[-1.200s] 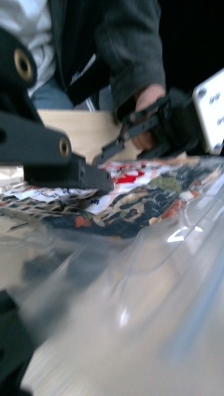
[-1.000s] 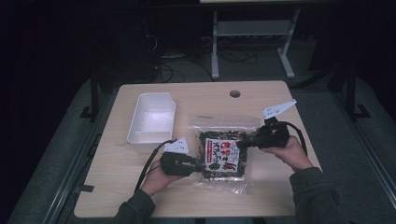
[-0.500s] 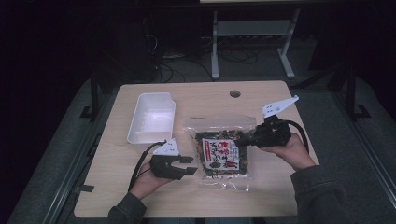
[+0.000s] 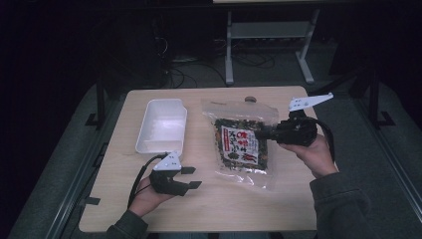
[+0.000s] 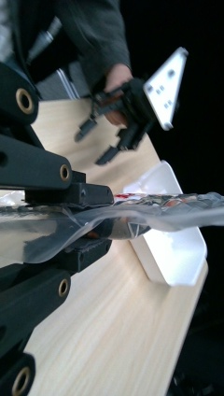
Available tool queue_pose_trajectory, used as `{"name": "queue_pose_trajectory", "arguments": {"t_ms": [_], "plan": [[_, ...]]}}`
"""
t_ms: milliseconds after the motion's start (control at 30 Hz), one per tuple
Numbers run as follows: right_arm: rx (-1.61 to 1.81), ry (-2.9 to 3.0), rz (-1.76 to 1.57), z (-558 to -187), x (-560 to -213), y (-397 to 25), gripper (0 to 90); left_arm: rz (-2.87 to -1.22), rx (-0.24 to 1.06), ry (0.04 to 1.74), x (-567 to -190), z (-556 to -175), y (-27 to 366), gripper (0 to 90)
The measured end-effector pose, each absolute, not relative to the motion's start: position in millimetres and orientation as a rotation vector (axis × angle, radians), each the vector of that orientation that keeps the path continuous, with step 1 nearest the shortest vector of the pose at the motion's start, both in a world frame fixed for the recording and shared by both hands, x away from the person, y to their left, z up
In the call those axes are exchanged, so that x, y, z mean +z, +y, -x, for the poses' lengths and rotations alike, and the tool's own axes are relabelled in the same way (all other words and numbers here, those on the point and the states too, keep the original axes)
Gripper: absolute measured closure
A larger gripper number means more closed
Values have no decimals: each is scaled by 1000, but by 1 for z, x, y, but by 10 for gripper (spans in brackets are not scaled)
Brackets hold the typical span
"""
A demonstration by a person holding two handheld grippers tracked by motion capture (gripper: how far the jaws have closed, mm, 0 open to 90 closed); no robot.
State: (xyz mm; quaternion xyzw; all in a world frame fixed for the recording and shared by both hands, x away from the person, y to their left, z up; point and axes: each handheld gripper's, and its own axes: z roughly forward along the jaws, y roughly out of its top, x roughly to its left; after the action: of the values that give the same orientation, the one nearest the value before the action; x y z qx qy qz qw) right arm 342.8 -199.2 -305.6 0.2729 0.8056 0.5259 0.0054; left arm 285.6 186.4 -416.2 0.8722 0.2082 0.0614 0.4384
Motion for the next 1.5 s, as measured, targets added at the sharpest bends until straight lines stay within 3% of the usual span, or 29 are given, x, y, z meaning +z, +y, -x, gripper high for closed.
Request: {"name": "queue_pose_trajectory", "arguments": {"t_ms": [567,1500], "plan": [[1699,2119,-1094,-355,-287,-179,757,-2183,208,568,-418,-275,208,354],[1755,1922,-1108,-396,-270,-81,759,-2189,239,662,-424,-268,242,279]]}}
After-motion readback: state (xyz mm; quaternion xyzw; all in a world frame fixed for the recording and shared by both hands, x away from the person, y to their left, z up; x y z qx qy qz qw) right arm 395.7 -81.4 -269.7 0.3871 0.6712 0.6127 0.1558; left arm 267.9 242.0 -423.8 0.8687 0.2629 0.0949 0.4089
